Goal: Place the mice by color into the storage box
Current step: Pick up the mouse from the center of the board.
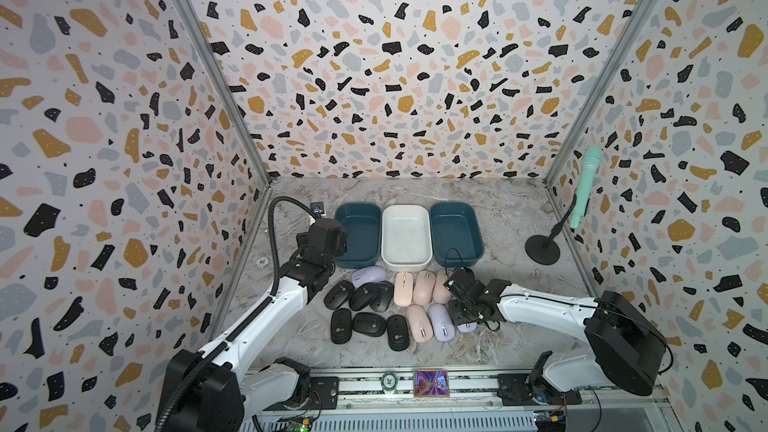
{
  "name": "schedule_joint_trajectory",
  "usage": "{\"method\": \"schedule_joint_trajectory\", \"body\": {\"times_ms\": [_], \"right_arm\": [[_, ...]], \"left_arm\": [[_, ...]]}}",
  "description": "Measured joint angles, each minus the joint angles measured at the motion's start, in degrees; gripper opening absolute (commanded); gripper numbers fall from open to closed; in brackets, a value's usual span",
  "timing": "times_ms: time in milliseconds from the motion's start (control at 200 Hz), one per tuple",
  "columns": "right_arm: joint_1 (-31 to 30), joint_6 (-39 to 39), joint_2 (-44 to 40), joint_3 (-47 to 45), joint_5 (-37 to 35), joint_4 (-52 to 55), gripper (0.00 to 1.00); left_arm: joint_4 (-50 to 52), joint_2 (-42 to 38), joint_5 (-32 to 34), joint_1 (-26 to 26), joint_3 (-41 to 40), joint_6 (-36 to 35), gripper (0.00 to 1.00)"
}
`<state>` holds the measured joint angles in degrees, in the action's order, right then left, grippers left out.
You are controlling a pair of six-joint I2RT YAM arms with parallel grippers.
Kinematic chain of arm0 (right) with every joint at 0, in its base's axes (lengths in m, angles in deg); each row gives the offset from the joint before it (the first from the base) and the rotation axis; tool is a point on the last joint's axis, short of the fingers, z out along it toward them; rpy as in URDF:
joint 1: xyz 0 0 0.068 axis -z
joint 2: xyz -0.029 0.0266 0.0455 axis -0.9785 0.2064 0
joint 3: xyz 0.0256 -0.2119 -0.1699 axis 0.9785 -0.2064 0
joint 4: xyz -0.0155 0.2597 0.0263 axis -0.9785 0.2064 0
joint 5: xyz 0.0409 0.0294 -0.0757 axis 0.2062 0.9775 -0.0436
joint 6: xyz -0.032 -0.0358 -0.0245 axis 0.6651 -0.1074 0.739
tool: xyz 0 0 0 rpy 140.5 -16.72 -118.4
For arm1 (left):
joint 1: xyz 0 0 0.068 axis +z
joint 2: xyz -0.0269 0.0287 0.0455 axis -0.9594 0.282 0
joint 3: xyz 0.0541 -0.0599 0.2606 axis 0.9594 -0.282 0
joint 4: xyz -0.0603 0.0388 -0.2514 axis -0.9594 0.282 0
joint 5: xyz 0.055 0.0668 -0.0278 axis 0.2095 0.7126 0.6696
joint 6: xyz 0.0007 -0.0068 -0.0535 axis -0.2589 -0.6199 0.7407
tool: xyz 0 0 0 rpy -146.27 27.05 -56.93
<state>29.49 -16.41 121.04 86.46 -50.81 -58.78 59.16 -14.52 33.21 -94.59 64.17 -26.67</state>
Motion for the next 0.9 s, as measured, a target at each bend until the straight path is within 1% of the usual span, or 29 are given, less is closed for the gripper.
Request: {"method": "schedule_joint_trajectory", "body": {"times_ms": [300, 531, 896], "right_arm": [[0.0, -0.4, -0.2, 0.7, -0.4, 1.9, 0.53], [0.0, -0.6, -2.9, 1.8, -1.4, 3.3, 0.54], [-0.1, -0.8, -4.7, 5.2, -3.1, 3.6, 0.54]], "left_arm": [[0.0, 0.0, 0.0, 0.0, 0.0, 0.0, 0.79], [0.0, 0.0, -0.1, 0.0, 0.0, 0.0, 0.77], [-0.4, 0.7, -4.0, -0.9, 0.2, -0.7, 0.77]]}}
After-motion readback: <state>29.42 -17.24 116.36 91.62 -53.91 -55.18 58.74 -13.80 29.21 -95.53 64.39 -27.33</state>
